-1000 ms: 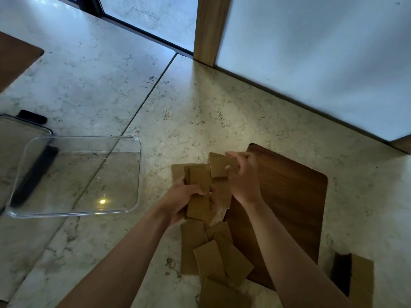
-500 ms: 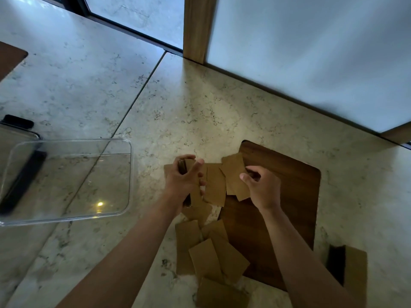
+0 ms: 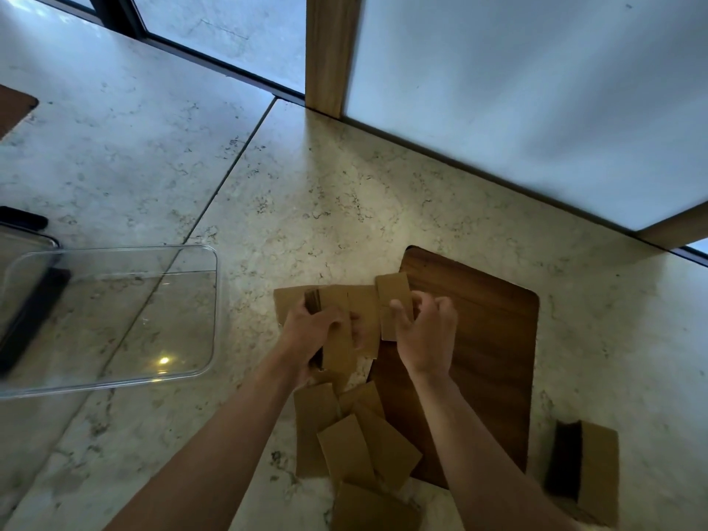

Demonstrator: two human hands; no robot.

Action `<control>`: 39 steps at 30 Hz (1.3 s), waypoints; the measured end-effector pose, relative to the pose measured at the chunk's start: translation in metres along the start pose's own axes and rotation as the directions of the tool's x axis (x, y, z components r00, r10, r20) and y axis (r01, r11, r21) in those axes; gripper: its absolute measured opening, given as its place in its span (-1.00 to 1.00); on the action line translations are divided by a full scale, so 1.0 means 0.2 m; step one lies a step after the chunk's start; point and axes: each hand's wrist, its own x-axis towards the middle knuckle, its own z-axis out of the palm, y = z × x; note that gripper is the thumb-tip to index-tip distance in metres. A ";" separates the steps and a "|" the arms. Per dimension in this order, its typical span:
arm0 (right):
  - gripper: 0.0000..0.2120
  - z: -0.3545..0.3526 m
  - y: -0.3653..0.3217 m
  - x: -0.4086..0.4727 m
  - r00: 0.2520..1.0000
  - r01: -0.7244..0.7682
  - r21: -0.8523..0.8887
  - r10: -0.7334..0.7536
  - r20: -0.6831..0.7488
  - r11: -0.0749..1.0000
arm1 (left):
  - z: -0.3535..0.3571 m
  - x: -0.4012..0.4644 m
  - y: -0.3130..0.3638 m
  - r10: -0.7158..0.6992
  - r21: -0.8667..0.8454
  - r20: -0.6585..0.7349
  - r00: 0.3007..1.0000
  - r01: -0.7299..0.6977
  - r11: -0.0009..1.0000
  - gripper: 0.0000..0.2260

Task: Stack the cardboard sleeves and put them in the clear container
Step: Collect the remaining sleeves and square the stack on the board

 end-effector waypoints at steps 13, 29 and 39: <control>-0.76 -0.15 0.10 0.08 0.936 -0.314 0.317 0.235 0.263 0.895 | -0.07 -0.06 0.05 0.150 0.010 -0.104 0.983 -0.150 0.989 -0.46; -0.29 0.13 -0.11 -0.15 0.981 -0.051 0.118 0.028 0.190 0.992 | -0.17 -0.14 0.05 0.064 0.123 -0.209 0.976 -0.039 0.992 -0.81; -0.72 -0.11 -0.20 -0.07 0.892 -0.432 0.750 0.118 0.435 0.502 | -0.19 -0.17 0.06 0.074 0.064 -0.165 0.984 -0.065 0.996 -0.83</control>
